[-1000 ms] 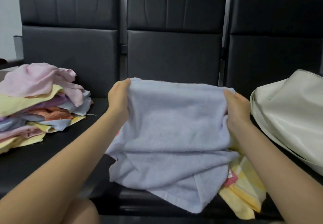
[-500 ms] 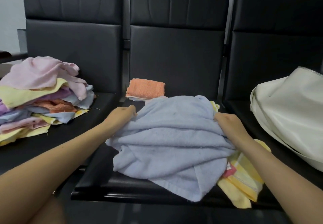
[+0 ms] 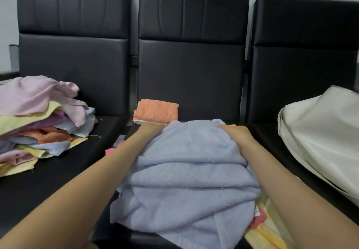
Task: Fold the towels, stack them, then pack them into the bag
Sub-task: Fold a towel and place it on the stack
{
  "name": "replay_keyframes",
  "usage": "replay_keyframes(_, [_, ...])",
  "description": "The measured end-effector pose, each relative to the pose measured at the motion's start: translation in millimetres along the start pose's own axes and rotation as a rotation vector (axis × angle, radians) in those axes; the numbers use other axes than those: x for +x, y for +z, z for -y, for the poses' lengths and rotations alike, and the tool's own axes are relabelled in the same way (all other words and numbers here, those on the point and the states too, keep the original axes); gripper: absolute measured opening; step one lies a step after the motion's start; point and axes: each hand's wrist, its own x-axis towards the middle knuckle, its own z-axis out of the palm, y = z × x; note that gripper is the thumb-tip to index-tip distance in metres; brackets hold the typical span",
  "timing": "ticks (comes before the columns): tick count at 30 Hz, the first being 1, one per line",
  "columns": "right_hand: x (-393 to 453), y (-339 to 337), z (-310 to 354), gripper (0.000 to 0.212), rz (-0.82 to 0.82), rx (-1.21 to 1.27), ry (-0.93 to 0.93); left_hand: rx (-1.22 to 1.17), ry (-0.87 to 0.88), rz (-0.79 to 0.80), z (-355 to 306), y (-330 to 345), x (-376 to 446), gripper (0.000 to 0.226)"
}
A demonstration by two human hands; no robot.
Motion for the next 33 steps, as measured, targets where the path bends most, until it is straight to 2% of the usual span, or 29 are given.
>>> replay_keyframes(2, [6,0,-1,0.037,-0.007,0.091,-0.042,-0.058,0.074,-0.070,-6,4,4,0.024])
replay_keyframes(4, [10,-5,-3,0.027,-0.065,0.349,-0.148,-0.429,0.110,-0.187,7,-5,4,0.021])
replay_keyframes(6, [11,-12,-5,0.013,-0.169,0.595,-0.160,-0.809,0.169,-0.278,23,-17,4,0.025])
replay_keyframes(9, [2,-21,-6,0.017,-0.154,0.794,-0.107,-1.097,0.133,-0.224,34,-25,0,0.023])
replay_keyframes(12, [-1,-21,-14,0.025,-0.031,0.792,-0.057,-0.988,0.085,-0.197,39,-18,-4,0.015])
replay_keyframes(13, [0,-18,-16,0.022,0.004,0.689,-0.058,-0.902,0.075,-0.175,41,-15,-5,0.013])
replay_keyframes(15, [-2,-10,-15,0.020,0.020,0.277,-0.056,-0.765,0.079,-0.099,43,-11,-8,0.010])
replay_keyframes(17, [-9,-9,-12,0.029,-0.028,-0.092,0.034,-0.615,0.124,-0.051,46,-9,-12,0.011])
replay_keyframes(19, [-11,-12,-14,0.033,0.018,-0.250,0.036,-0.516,0.150,-0.045,48,-7,-14,0.017])
replay_keyframes(21, [-7,-18,-25,0.031,0.056,-0.209,-0.035,-0.530,0.153,-0.074,49,-7,-14,0.017])
replay_keyframes(25, [-6,-26,-35,0.034,-0.001,0.079,-0.267,-0.650,0.138,-0.177,48,-11,-5,0.017])
replay_keyframes(29, [12,-27,-33,0.013,-0.202,0.032,-0.430,-0.765,0.137,-0.317,40,-17,10,0.021])
replay_keyframes(33, [30,-19,-19,0.015,-0.335,0.127,-0.457,-0.753,0.144,-0.405,29,-9,28,0.034])
